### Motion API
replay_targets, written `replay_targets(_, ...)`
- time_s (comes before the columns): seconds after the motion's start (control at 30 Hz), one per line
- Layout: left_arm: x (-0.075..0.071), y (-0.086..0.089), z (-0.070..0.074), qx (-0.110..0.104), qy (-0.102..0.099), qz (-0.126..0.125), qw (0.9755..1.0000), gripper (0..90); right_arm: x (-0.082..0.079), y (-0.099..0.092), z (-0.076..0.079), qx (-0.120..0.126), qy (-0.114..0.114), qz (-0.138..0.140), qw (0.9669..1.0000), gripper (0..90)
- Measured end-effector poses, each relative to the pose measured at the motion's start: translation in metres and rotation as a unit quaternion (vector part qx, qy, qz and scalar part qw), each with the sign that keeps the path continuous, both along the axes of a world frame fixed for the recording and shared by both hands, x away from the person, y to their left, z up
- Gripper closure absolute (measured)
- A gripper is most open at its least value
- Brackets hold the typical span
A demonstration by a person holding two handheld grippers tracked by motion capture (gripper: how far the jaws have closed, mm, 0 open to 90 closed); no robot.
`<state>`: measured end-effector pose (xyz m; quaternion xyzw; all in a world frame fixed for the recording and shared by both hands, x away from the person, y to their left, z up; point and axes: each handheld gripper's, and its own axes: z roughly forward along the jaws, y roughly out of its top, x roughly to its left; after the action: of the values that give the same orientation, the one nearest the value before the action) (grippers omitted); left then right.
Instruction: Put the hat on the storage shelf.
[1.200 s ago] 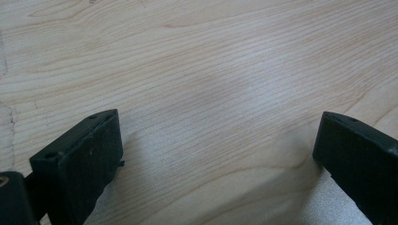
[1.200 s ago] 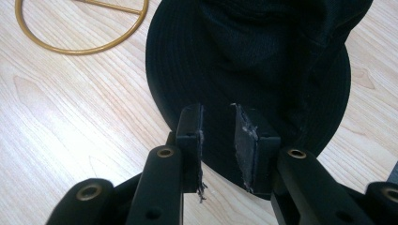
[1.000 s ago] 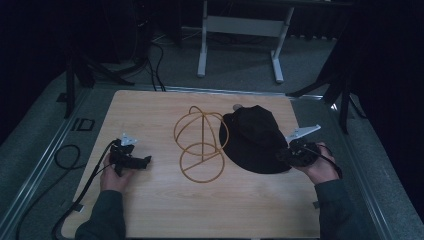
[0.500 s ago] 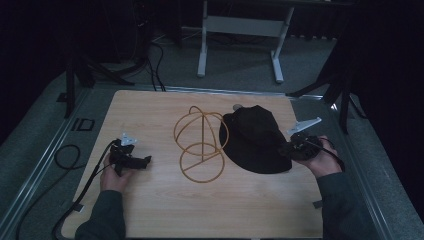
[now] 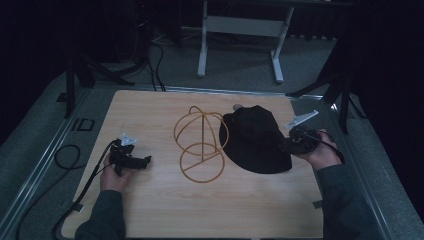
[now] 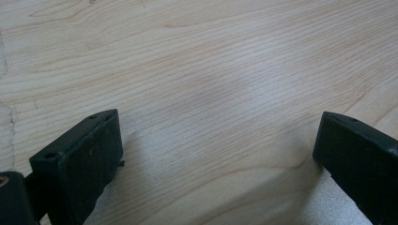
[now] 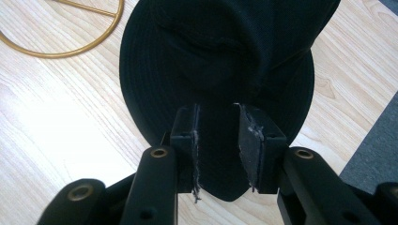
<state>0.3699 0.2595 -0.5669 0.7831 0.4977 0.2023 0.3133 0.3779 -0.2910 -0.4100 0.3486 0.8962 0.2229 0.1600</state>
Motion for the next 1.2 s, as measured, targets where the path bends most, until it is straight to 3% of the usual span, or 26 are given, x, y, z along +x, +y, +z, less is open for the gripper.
replay_targets(0.7, 0.0, 0.0, 0.0, 0.002, 0.001, -0.001, 1.0, 2.0, 0.027, 0.003, -0.005, -0.02, 0.039, -0.022, 0.9988, 53.0)
replay_targets(1.2, 0.0, 0.0, 0.0, 0.001, 0.0, -0.001, 1.0, 2.0, 0.043, 0.009, -0.01, -0.035, 0.058, -0.02, 0.9975, 47.7)
